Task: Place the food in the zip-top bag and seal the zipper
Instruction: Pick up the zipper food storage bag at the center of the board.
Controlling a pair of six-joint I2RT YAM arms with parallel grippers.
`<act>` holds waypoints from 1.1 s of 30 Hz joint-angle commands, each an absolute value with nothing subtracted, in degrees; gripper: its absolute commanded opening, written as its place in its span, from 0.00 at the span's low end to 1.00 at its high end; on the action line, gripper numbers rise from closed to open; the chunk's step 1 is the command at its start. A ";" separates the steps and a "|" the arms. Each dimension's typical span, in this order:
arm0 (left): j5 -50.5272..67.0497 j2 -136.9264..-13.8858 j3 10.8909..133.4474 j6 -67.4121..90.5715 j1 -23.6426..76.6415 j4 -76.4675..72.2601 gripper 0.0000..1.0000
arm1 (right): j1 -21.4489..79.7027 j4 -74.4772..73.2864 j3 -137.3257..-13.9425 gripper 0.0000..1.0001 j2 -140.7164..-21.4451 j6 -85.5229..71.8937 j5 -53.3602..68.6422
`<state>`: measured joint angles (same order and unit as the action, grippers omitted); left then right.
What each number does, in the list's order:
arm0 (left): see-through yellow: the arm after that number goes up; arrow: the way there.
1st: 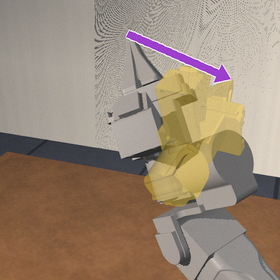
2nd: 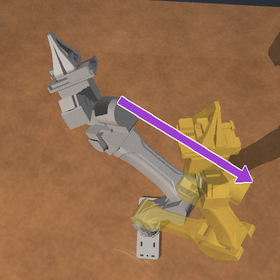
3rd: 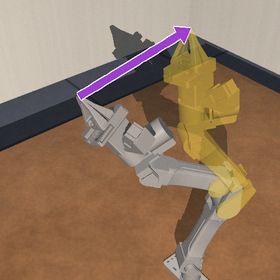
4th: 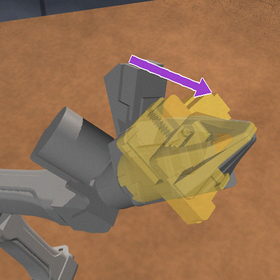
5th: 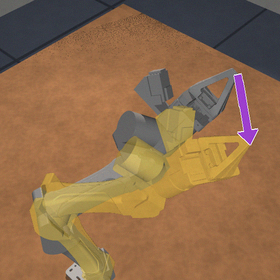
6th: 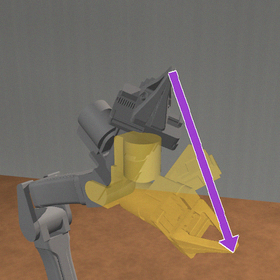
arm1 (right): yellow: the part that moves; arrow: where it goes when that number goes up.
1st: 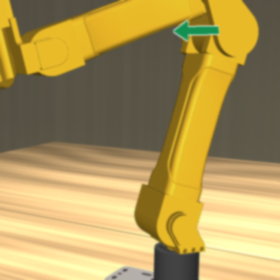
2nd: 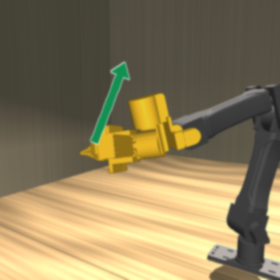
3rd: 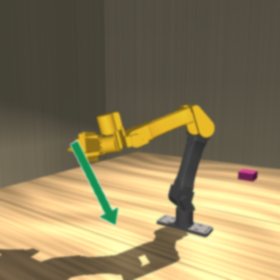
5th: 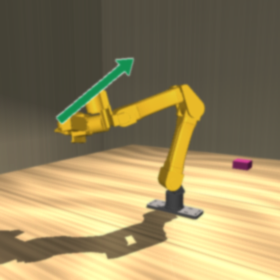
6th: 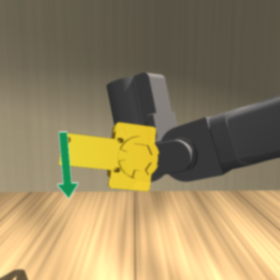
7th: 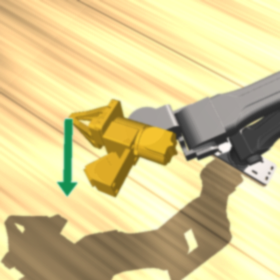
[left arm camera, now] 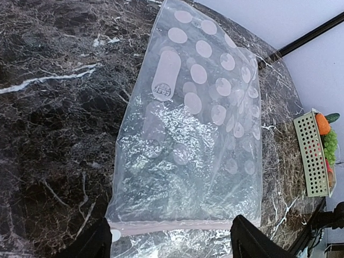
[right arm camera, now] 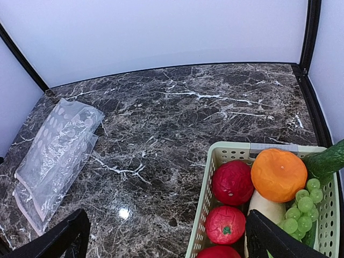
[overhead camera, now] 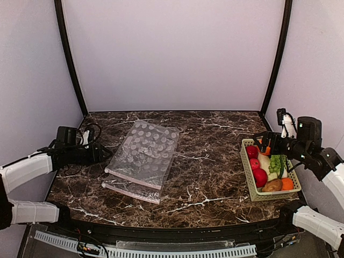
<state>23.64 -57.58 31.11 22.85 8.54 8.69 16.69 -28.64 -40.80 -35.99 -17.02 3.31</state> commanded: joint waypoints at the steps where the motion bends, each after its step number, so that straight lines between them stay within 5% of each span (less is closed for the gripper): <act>1: 25.21 -65.02 31.23 23.31 9.23 1.36 0.73 | 16.26 -26.50 -40.21 0.99 -35.88 -17.27 4.51; 10: 23.22 -76.10 34.38 21.13 9.20 3.83 0.66 | 16.33 -26.36 -39.73 0.99 -35.71 -17.14 5.49; 33: 24.01 -76.53 29.18 25.17 8.53 0.27 0.50 | 16.26 -26.62 -39.55 0.99 -34.98 -17.38 5.22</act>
